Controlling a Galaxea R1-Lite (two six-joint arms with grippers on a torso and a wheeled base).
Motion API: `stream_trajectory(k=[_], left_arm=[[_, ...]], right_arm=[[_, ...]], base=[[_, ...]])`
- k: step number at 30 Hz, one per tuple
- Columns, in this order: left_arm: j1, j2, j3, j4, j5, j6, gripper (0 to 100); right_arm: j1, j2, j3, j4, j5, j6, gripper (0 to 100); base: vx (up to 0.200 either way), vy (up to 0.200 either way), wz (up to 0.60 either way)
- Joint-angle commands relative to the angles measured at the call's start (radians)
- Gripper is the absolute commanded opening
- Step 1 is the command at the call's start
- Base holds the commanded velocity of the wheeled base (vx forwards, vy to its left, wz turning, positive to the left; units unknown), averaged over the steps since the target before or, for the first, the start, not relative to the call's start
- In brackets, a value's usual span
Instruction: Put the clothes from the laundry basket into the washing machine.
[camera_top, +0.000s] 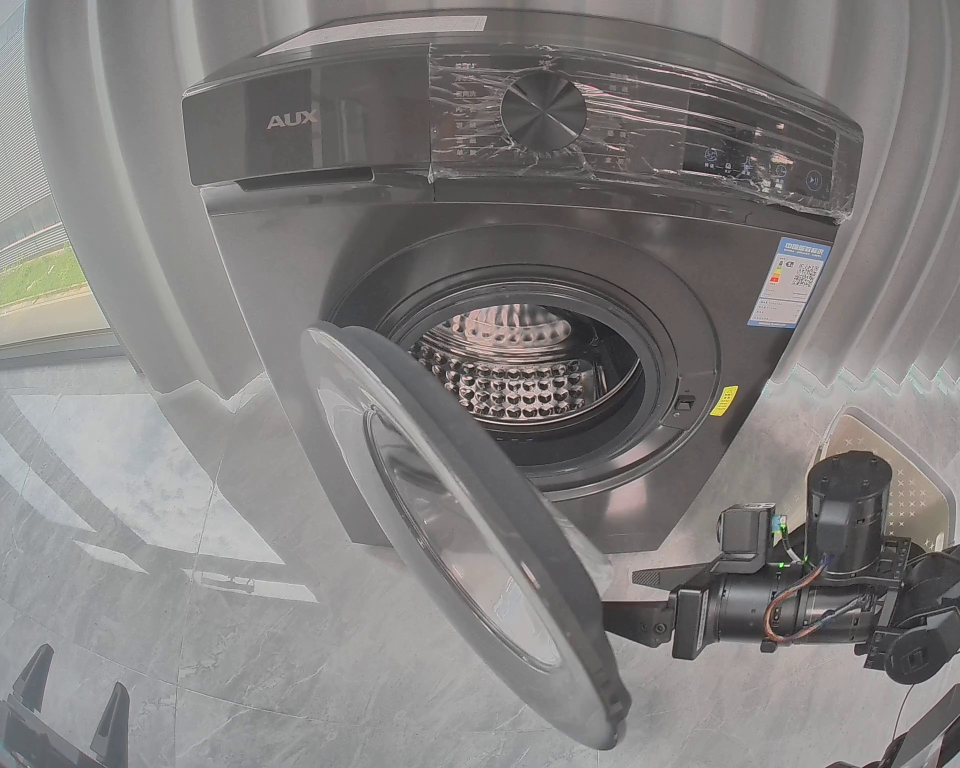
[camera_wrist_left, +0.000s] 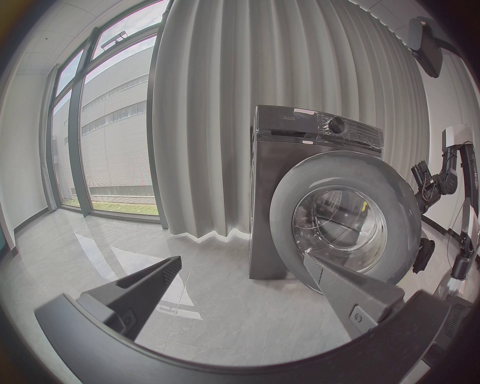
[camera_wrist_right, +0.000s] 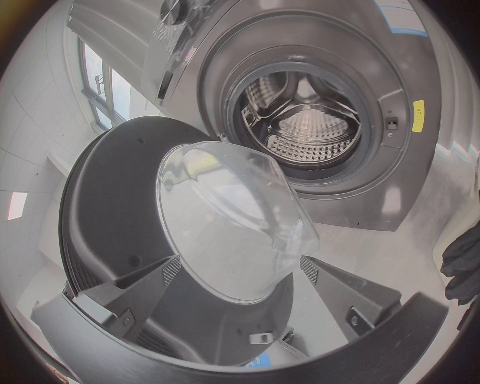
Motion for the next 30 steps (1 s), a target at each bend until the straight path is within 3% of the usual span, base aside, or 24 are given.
stream_trajectory(k=[1,4,9,20,30], left_arm=[[0.0,-0.015,0.016,0.0,0.0,-0.001,100],[0.0,-0.015,0.016,0.0,0.0,-0.001,100],[0.0,-0.015,0.016,0.0,0.0,-0.001,100],[0.0,-0.015,0.016,0.0,0.0,-0.001,100],[0.0,-0.015,0.016,0.0,0.0,-0.001,100]], right_arm=[[0.008,0.008,0.004,-0.012,-0.001,0.0,100],[0.004,0.013,0.004,-0.055,-0.011,0.0,100],[0.01,0.074,0.002,-0.072,-0.065,0.0,100],[0.028,0.177,-0.004,-0.145,-0.082,-0.001,100],[0.116,0.221,0.005,-0.214,-0.102,0.006,100]], base=[[0.0,0.0,0.0],[0.0,0.0,0.0],[0.0,0.0,0.0],[0.0,0.0,0.0],[0.0,0.0,0.0]])
